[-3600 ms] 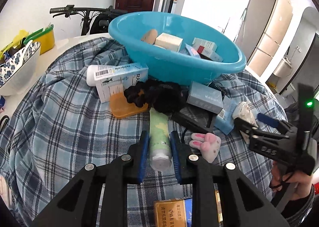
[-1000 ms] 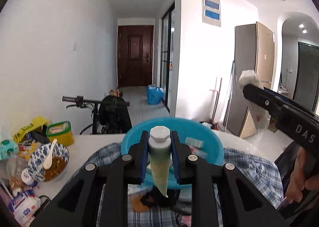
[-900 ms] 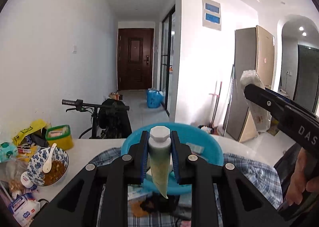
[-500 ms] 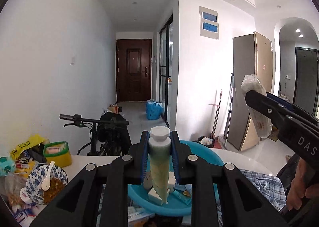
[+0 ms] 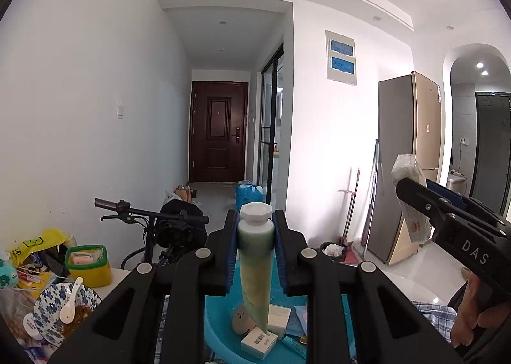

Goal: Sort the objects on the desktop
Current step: 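Lift the green tube and tissue pack up over the turquoise basin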

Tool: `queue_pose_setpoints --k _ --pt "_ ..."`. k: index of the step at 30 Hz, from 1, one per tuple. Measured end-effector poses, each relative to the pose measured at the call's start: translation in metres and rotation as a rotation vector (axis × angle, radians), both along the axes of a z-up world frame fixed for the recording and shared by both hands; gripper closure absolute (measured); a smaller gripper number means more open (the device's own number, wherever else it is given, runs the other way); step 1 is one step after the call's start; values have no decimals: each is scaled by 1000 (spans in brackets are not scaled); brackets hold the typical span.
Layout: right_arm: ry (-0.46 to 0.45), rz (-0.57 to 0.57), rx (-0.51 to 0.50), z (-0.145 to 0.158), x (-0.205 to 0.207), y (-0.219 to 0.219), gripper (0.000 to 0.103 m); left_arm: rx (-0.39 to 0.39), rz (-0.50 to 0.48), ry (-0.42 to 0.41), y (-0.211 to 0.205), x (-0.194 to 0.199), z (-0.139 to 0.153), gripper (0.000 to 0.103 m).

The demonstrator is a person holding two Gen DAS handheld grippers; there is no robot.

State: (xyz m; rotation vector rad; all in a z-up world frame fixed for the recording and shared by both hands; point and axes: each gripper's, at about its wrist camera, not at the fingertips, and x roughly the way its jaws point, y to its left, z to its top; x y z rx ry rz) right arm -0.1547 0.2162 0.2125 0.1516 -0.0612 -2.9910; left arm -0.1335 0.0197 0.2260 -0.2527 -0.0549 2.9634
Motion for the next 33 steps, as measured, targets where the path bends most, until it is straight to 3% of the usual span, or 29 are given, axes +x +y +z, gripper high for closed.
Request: queue_pose_setpoints --k 18,26,33 --pt "-51 -2 4 -12 -19 6 56 12 -44 -68 3 -20 -16 80" --pt "-123 7 24 -25 -47 1 56 2 -31 -133 4 -54 -32 80" --pt "-260 23 35 -53 -92 -2 56 -6 -17 -233 5 -100 -61 80"
